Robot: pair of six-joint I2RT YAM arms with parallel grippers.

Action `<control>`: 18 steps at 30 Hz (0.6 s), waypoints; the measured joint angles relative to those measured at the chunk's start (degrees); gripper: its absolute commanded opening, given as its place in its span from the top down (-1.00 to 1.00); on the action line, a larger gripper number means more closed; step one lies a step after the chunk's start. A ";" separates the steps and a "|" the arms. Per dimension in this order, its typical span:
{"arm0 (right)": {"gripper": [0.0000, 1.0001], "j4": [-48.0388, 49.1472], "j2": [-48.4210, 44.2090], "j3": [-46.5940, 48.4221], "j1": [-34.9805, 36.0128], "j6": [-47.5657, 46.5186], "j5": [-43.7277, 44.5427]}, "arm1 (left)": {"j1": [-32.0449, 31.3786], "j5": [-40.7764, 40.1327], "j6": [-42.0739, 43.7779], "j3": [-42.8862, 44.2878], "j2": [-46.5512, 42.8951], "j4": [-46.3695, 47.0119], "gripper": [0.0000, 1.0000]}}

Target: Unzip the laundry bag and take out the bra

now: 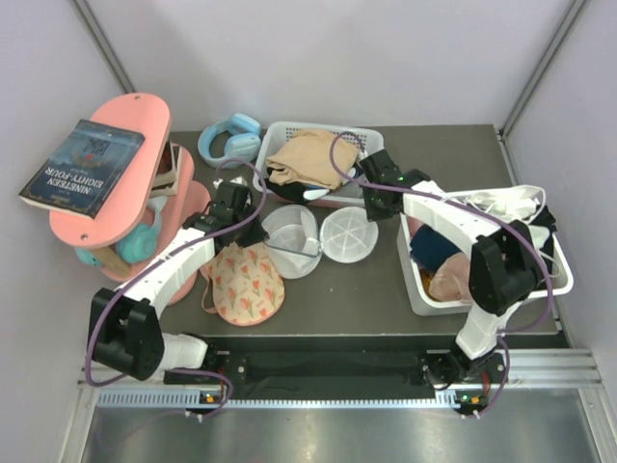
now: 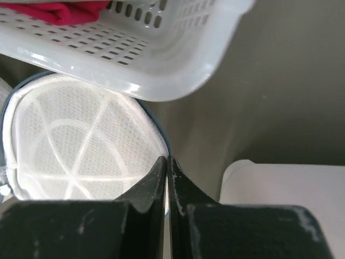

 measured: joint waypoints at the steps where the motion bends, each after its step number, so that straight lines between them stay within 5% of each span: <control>1: 1.00 -0.70 -0.76 0.59 -0.52 -0.02 0.00 | -0.22 0.00 0.02 0.02 0.22 0.02 1.00; 18: 1.00 -8.22 -8.24 12.92 -3.96 -3.02 0.59 | -5.55 0.07 -2.01 3.78 6.82 1.88 1.00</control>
